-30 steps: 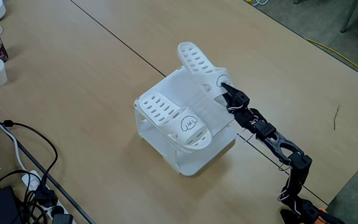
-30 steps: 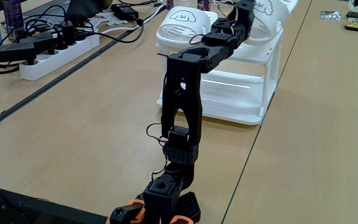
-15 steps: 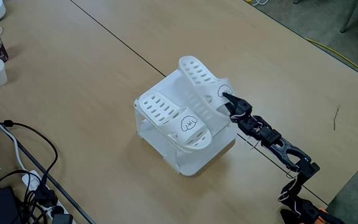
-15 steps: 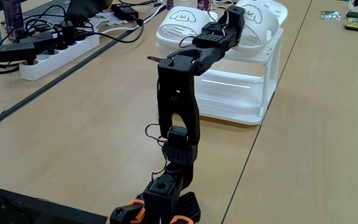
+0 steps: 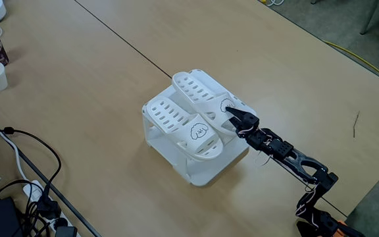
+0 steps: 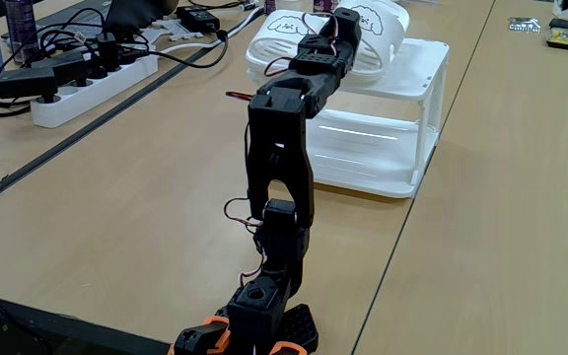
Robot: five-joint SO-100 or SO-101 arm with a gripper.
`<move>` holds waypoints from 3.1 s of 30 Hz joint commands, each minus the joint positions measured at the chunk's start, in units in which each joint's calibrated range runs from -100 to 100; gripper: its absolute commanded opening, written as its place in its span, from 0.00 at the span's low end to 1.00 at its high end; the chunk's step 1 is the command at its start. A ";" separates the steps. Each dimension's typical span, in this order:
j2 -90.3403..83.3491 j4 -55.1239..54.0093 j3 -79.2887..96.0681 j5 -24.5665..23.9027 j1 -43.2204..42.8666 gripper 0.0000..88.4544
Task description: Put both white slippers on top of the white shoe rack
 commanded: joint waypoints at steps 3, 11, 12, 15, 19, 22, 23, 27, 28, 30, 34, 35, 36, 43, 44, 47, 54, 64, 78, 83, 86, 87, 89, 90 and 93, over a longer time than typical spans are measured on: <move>-6.05 0.05 -1.58 0.42 0.60 0.01; -5.96 0.05 0.50 0.42 0.60 0.01; -5.96 0.05 0.50 0.42 0.69 0.01; -5.29 0.05 0.32 0.42 2.00 0.01; -4.37 0.05 -0.41 0.42 3.40 0.01; -4.28 0.05 -0.41 0.42 3.40 0.01; -4.28 0.05 -0.41 0.42 3.07 0.01; -4.11 0.05 -0.41 0.42 2.83 0.01; -4.03 0.05 -0.41 0.42 2.83 0.01; -4.03 0.05 -0.41 0.42 2.83 0.01; -4.03 0.05 -0.41 0.42 2.83 0.01; -4.03 0.05 -0.41 0.42 2.83 0.01; -4.03 0.05 -0.41 0.42 2.83 0.01; -2.01 -0.12 -1.76 0.42 2.74 0.01; -1.42 -0.04 -2.66 0.42 2.74 0.01; -0.07 -0.04 -4.11 0.42 2.25 0.01; 0.51 -0.04 -3.83 0.42 0.19 0.01; 3.29 -0.04 -7.08 0.42 0.77 0.01; 4.97 -0.12 -8.62 0.42 0.85 0.01; 4.97 -0.12 -8.62 0.42 0.85 0.23; 4.97 -0.12 -8.62 0.42 0.85 0.37; 4.97 -0.12 -8.62 0.42 0.85 0.37; 4.55 -0.12 -8.62 0.42 0.85 0.37; 4.38 -0.12 -8.62 0.42 0.85 0.37; 3.80 -0.12 -8.80 0.42 0.85 0.37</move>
